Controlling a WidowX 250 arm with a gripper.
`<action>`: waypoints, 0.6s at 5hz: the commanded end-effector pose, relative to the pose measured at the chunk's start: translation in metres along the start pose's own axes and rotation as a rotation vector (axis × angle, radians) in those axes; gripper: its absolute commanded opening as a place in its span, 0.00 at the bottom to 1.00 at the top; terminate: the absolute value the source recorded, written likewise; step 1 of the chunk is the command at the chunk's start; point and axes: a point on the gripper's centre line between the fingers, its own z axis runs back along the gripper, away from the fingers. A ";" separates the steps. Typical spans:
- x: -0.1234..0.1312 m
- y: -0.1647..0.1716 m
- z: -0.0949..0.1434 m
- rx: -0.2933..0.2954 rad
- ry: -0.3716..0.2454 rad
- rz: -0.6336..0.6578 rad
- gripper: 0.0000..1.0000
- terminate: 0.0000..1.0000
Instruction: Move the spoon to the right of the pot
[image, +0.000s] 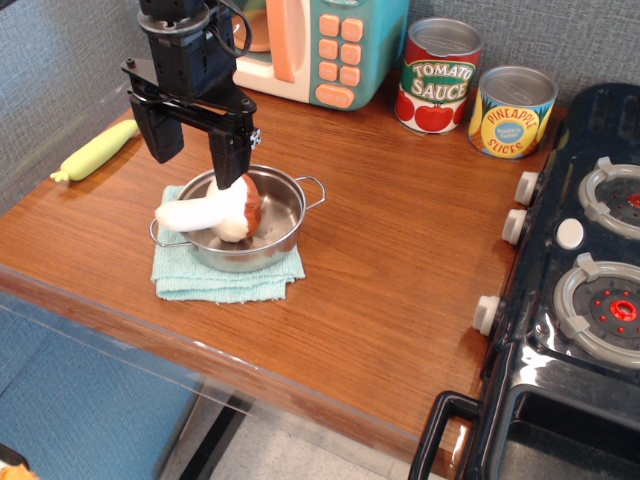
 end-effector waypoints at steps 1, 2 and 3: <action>0.000 0.000 0.000 0.000 0.000 0.000 1.00 0.00; 0.006 0.017 0.000 0.004 0.001 0.066 1.00 0.00; 0.014 0.043 0.000 0.018 0.003 0.147 1.00 0.00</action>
